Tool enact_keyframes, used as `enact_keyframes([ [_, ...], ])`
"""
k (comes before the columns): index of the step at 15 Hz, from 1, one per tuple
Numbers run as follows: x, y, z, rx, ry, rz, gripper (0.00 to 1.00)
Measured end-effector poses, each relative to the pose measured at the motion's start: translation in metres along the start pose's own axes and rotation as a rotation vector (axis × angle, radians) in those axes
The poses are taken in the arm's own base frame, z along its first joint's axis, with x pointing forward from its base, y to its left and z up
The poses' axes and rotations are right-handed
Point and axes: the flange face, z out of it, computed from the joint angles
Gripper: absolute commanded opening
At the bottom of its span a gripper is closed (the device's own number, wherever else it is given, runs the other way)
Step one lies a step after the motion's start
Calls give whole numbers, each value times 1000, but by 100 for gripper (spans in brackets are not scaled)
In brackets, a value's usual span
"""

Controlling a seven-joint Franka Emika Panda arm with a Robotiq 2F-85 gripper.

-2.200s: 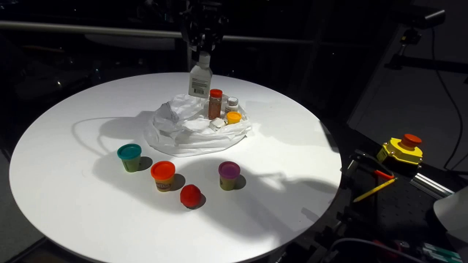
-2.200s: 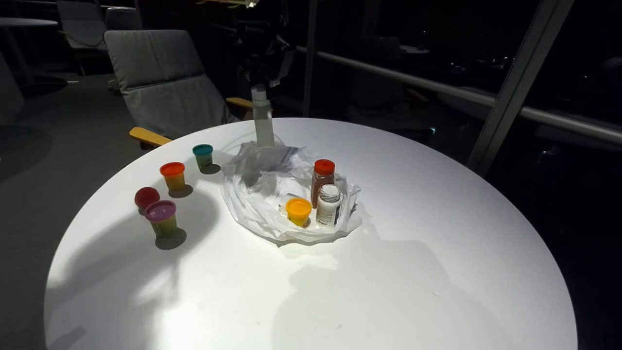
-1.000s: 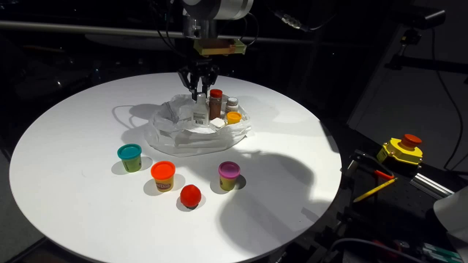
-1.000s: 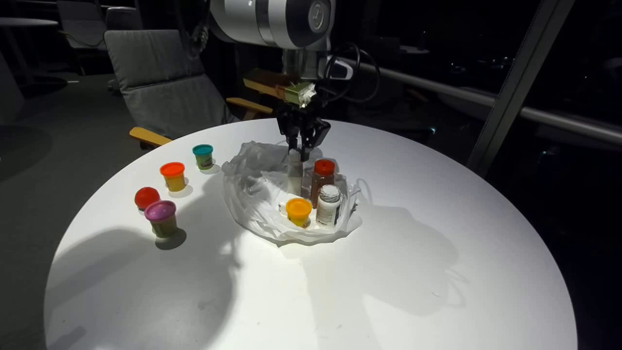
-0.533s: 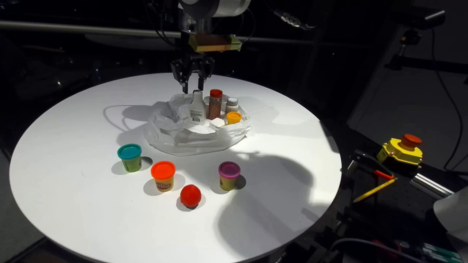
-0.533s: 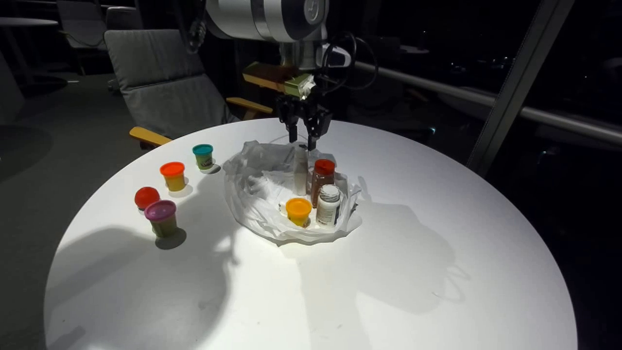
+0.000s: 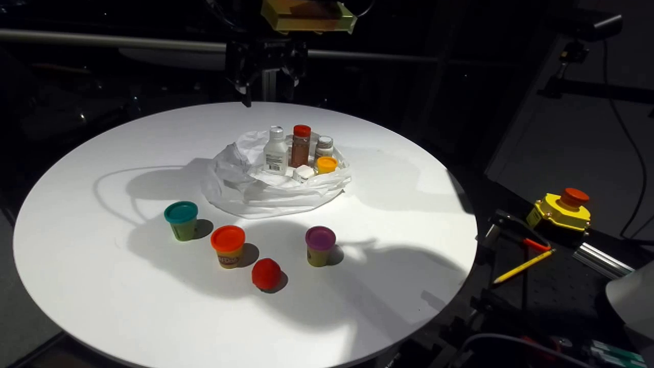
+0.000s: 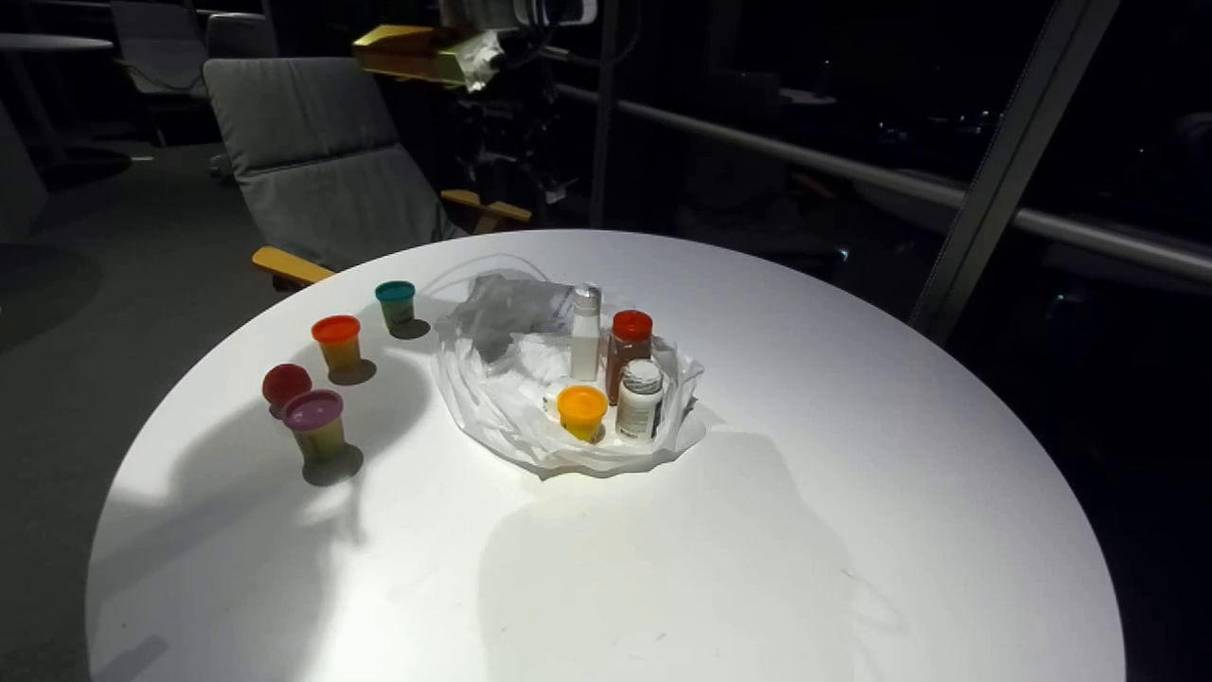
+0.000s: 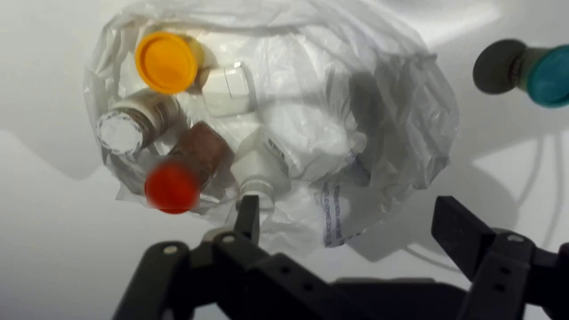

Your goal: Pick up the objects on the table and put them on the plastic

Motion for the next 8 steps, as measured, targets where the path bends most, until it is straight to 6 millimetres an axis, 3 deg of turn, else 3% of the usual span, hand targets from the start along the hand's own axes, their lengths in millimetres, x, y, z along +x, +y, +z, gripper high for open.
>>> enact_keyframes([
  [3, -54, -12, 9, -4, -75, -51, 100],
  [8, -138, -27, 50, 7, -131, -136, 100],
])
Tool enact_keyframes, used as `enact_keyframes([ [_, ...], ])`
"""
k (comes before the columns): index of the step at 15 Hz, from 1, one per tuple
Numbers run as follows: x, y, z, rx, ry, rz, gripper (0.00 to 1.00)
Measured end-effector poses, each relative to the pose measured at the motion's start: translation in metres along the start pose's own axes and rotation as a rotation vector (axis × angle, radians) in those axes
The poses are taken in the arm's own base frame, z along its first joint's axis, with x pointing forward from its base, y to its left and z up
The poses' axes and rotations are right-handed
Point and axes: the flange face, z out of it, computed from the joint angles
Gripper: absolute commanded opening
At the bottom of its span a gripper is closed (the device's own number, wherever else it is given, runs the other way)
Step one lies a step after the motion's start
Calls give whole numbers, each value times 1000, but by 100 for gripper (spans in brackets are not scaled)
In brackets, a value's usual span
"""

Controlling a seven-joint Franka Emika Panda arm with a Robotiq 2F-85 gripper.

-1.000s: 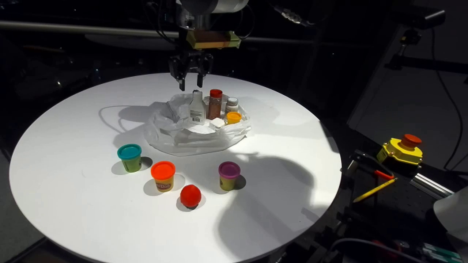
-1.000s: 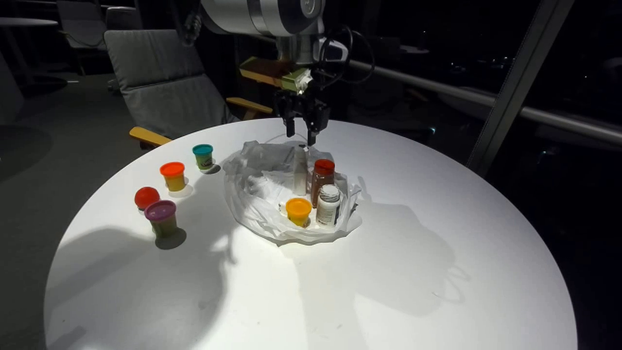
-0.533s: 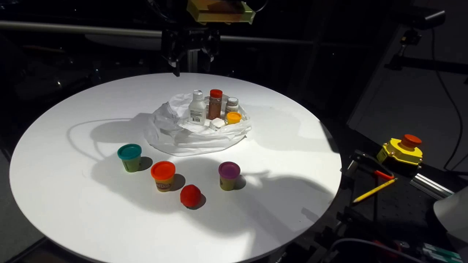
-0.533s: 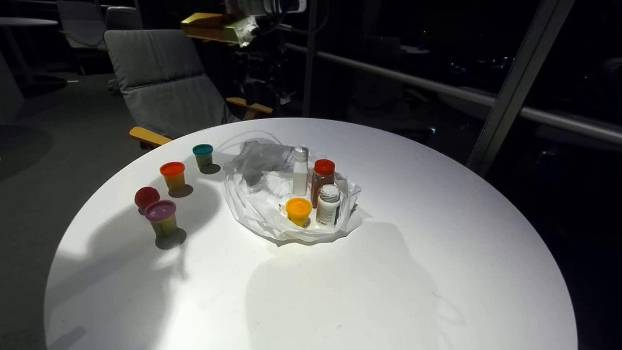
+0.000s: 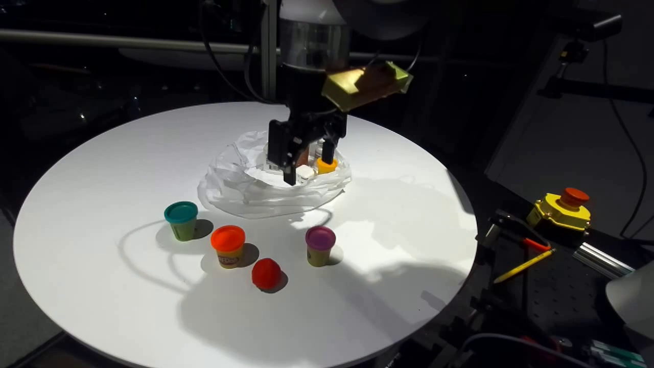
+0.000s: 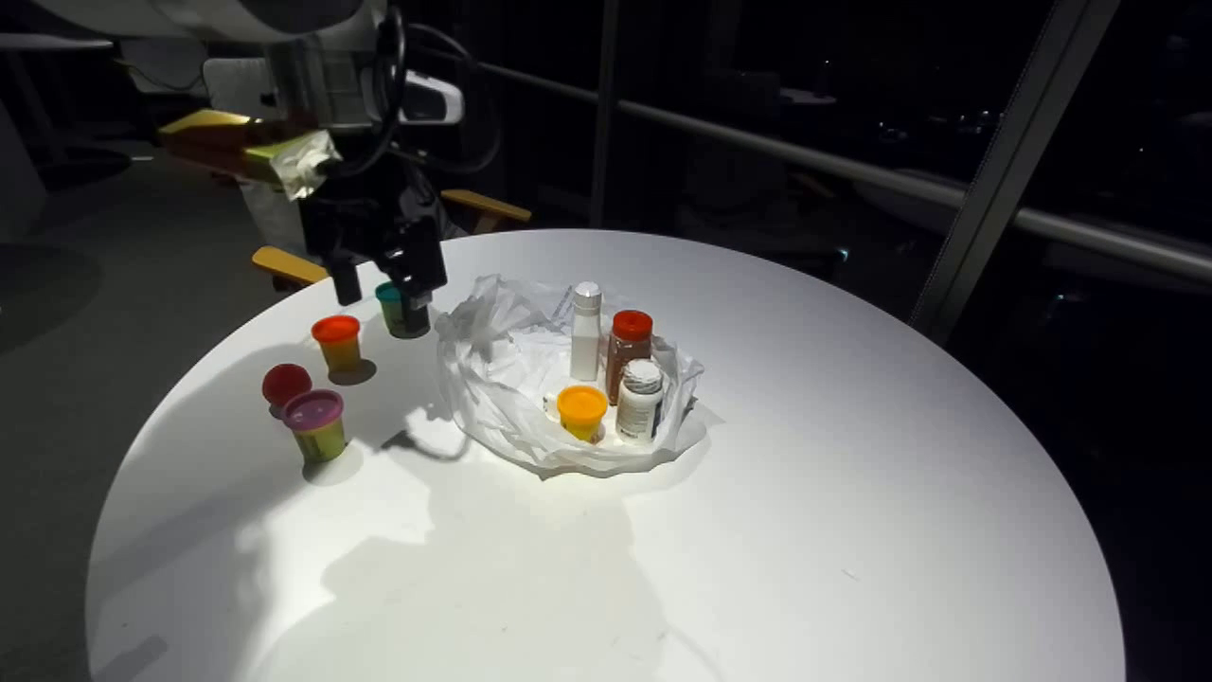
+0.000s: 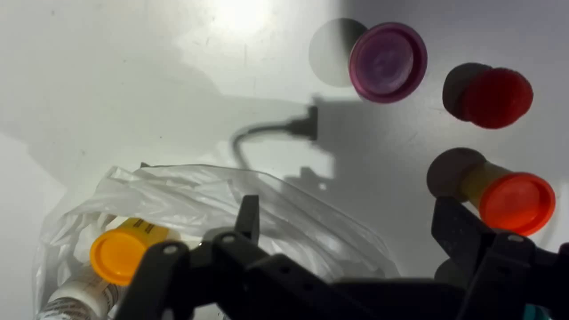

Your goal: Pick up the objects on the table and put them on the plastic

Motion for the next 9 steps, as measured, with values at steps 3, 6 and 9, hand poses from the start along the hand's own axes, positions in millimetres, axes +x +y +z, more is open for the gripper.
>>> enact_keyframes([
  [3, -32, -8, 26, 21, 13, -34, 100],
  [6, -52, -10, 40, 41, 30, -55, 100],
  [9, -61, -12, 46, 58, 48, -72, 100],
])
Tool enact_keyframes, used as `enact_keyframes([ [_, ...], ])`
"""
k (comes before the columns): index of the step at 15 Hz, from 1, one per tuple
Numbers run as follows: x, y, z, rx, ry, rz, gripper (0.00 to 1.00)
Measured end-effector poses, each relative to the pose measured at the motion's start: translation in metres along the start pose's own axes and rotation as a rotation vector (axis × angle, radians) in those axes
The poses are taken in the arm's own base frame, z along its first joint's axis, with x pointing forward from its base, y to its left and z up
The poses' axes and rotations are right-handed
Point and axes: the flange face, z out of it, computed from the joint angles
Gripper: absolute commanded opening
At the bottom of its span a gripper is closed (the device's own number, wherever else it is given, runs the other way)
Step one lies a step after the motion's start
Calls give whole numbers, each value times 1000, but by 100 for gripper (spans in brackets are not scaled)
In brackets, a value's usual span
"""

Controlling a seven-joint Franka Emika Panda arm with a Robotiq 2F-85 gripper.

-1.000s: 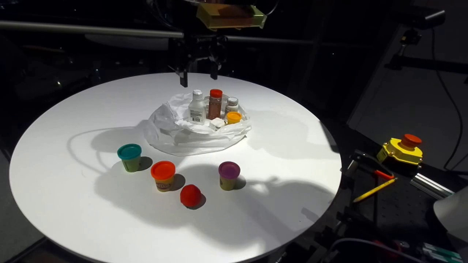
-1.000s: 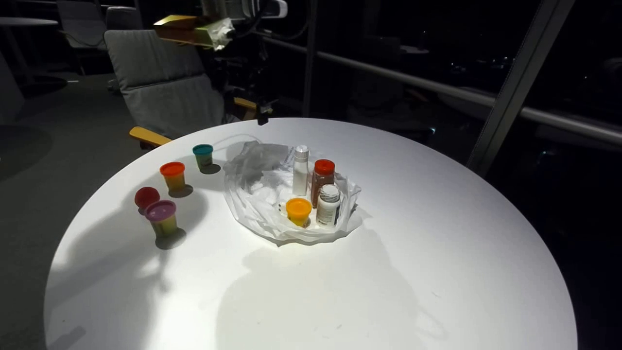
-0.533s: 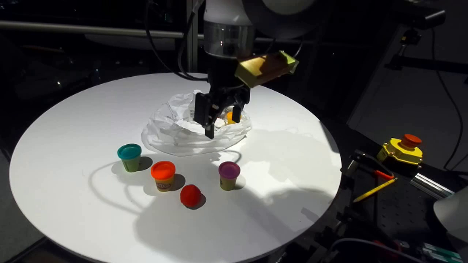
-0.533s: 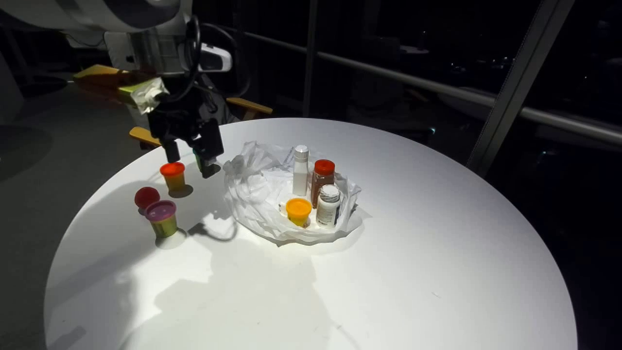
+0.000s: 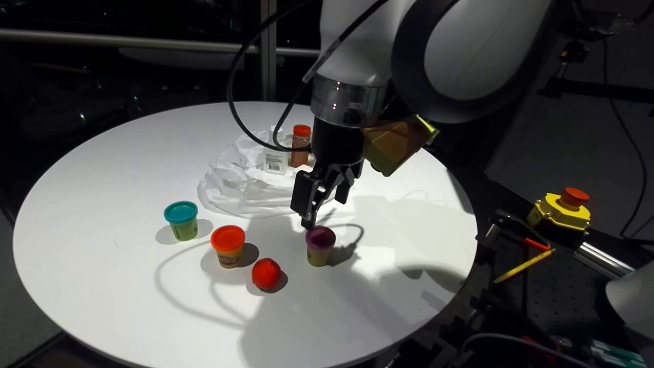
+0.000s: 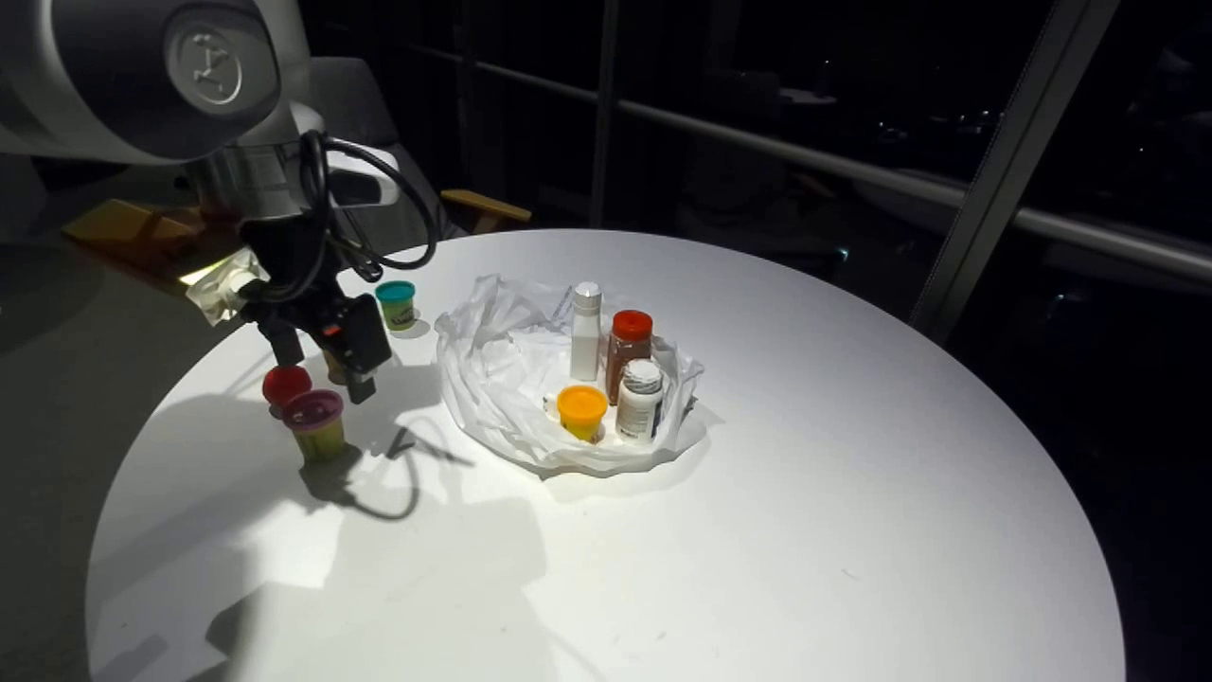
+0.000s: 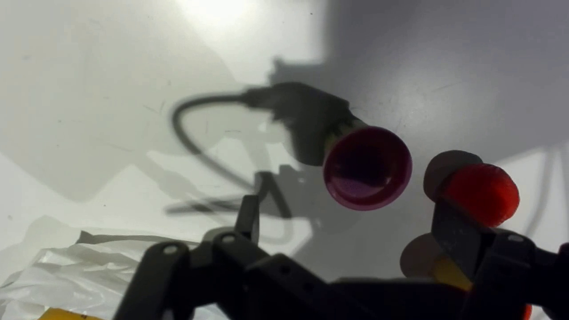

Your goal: Pick up the objects on the table and put them on the plastic

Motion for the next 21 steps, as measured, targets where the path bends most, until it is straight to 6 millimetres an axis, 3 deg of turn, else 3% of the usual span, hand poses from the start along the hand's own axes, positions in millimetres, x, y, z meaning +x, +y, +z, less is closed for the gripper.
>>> enact_keyframes([
  [5, -4, -7, 3, 20, 7, -23, 100],
  [13, -9, -1, 35, 29, -58, -12, 98],
  [14, -8, -1, 37, 32, -60, -12, 74],
  [16, -4, -1, 38, 37, -60, -10, 70],
  [21, 6, 4, 35, 51, -50, 8, 31],
])
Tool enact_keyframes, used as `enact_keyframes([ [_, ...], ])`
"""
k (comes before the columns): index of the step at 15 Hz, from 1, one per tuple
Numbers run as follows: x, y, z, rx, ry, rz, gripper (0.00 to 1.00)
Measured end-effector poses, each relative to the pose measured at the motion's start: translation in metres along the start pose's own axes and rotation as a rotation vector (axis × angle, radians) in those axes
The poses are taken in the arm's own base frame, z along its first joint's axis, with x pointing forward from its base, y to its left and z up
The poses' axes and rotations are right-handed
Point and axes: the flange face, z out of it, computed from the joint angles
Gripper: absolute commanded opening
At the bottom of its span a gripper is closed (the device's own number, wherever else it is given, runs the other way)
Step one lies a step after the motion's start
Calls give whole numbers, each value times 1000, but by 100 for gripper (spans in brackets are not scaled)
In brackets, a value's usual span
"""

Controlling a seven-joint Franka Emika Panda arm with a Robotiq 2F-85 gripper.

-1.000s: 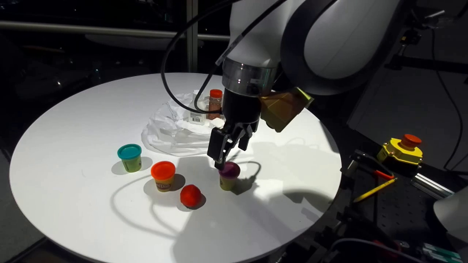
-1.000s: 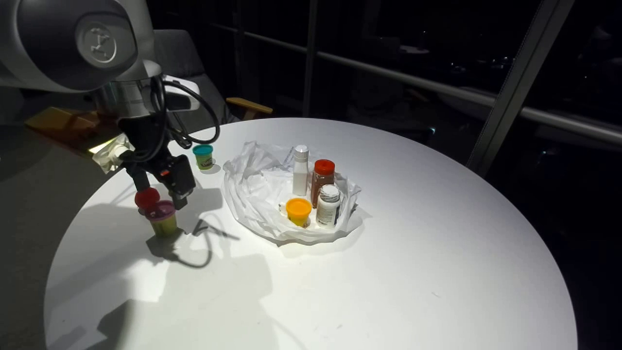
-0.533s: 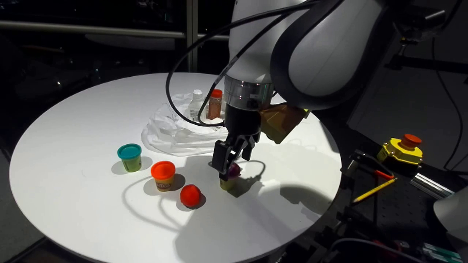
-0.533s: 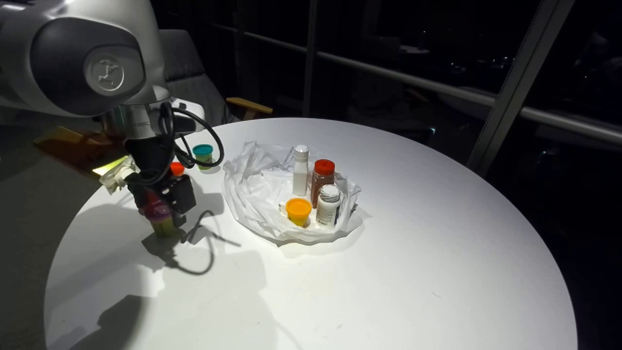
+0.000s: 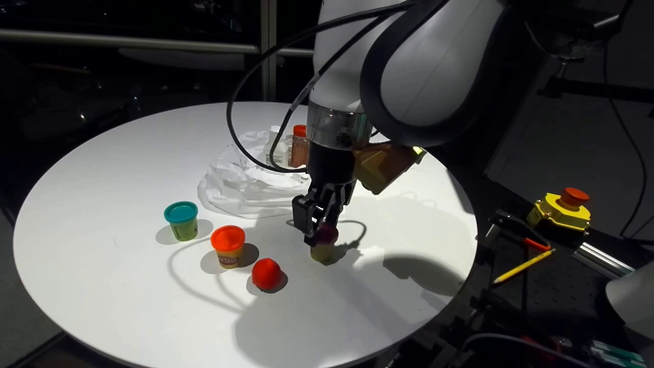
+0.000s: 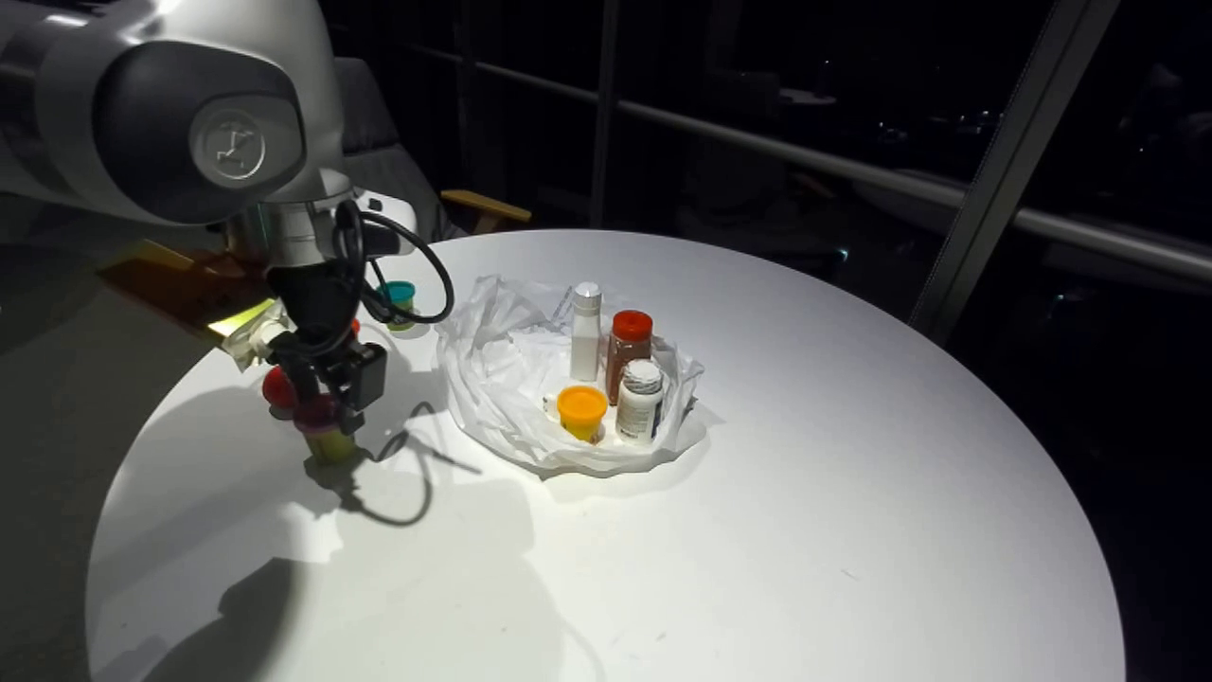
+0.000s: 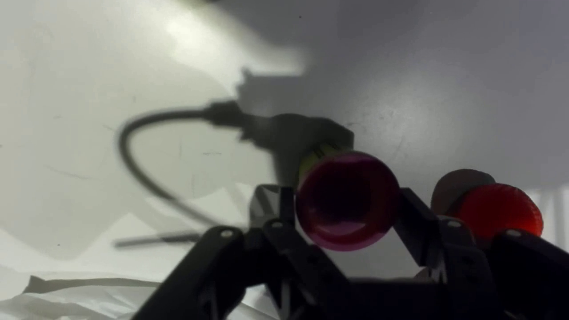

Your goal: Pick up the objects on the table and put them on the plastic

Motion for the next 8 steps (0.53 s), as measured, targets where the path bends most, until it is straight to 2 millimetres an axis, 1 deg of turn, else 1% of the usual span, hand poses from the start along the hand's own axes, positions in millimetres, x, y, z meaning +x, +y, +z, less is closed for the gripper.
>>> enact_keyframes([
  [1, 2, 2, -1, 0, -1, 7, 29],
  [3, 5, 9, -5, 0, 1, 22, 29],
  [5, 10, 17, -15, -2, 13, 40, 29],
  [6, 14, 21, -25, -4, 30, 49, 29],
  [8, 24, 28, -52, -14, 72, 72, 29],
])
